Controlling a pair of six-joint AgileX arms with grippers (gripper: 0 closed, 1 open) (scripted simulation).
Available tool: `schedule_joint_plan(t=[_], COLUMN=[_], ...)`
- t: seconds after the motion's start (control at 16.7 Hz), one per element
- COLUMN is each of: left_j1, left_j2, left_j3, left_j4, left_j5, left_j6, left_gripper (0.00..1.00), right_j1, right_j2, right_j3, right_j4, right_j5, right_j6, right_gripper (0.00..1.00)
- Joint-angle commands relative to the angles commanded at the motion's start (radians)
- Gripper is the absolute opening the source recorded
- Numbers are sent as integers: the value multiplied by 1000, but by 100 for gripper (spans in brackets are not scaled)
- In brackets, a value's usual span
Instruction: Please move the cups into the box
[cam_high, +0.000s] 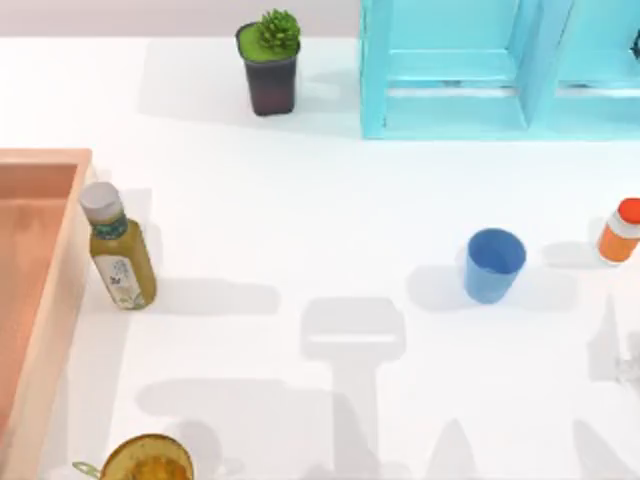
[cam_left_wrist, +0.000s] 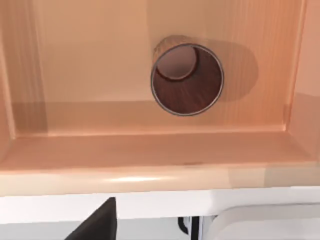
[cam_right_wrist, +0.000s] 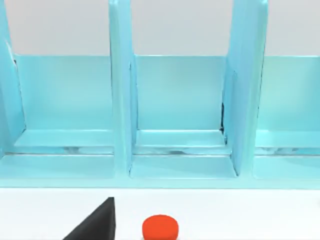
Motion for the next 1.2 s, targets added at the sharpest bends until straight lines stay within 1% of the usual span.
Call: schedule_joint_plan(t=[0.12,0.3,0.42,0.9,1.08,1.2], left_j1=[-68,-228,-365,-978,-1169,-1262], left_j2=[72,229,350,831,975,1044], left_j3=[70,226,352,888,1038,1108], left_j4=[-5,-9,-5,67,97,114], left_j5=[-20,-62,-93,-219,-263,-285], left_j6=[-65,-216,-343,-920,-1105,-1196], left_gripper=[100,100,100,100,100,100], right_j1=[0,0,0,0,0,0], right_j2=[0,0,0,0,0,0], right_j3=[0,0,0,0,0,0], right_j4=[0,0,0,0,0,0], right_j5=[0,0,0,0,0,0], right_j6=[0,0,0,0,0,0], right_gripper=[100,100,100,100,100,100])
